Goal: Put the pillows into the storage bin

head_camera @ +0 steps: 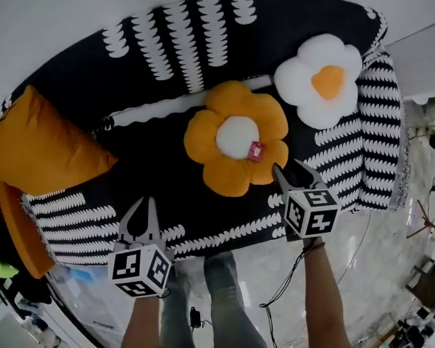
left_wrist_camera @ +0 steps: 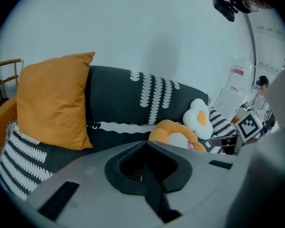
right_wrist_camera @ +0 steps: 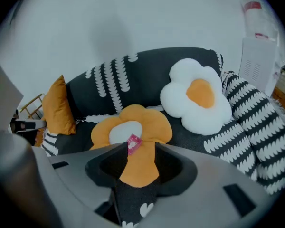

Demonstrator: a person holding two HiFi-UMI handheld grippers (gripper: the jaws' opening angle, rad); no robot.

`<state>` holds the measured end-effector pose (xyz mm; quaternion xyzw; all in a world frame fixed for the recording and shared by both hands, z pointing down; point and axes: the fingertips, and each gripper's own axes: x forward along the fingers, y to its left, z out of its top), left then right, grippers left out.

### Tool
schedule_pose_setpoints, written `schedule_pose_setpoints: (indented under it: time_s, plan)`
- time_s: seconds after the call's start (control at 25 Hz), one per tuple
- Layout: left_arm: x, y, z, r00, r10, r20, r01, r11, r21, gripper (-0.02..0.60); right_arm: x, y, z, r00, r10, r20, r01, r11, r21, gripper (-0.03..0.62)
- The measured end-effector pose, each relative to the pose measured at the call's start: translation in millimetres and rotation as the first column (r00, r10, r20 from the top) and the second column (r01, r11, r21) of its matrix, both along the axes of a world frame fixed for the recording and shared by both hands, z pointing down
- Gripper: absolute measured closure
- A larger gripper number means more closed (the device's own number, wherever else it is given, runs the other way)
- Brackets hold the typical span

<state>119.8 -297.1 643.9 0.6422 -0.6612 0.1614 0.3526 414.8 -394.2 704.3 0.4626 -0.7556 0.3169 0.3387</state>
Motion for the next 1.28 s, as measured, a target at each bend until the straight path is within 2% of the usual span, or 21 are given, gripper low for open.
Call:
schedule_pose_setpoints:
  time_s: [0.12,0.4,0.64,0.88,1.28]
  plan:
    - [-2,9,8,1.0,-0.024,-0.004,0.024,1.0,-0.019,0.575,4,3,22,1.0,-0.015,-0.015,0.015,0.999,-0.03,0.418]
    - [3,10,24,1.0,0.022,0.021,-0.021,0.999,-0.043,0.575,9,-10,50,0.997,-0.061,-0.048,0.058,0.996,-0.065,0.405]
    - [12,8,38,0.999,0.036,0.008,-0.036,0.998,-0.06,0.575,8,-9,78,0.986,-0.14,-0.09,0.129,0.985,-0.113,0.387]
    - [17,6,44,0.998,0.06,0.006,-0.06,0.995,-0.083,0.575,6,-9,90,0.987,-0.14,-0.081,0.129,0.983,-0.134,0.405]
    - [16,2,47,0.999,0.047,0.009,-0.046,0.994,-0.094,0.575,6,-16,102,0.987,-0.134,-0.085,0.12,0.981,-0.154,0.464]
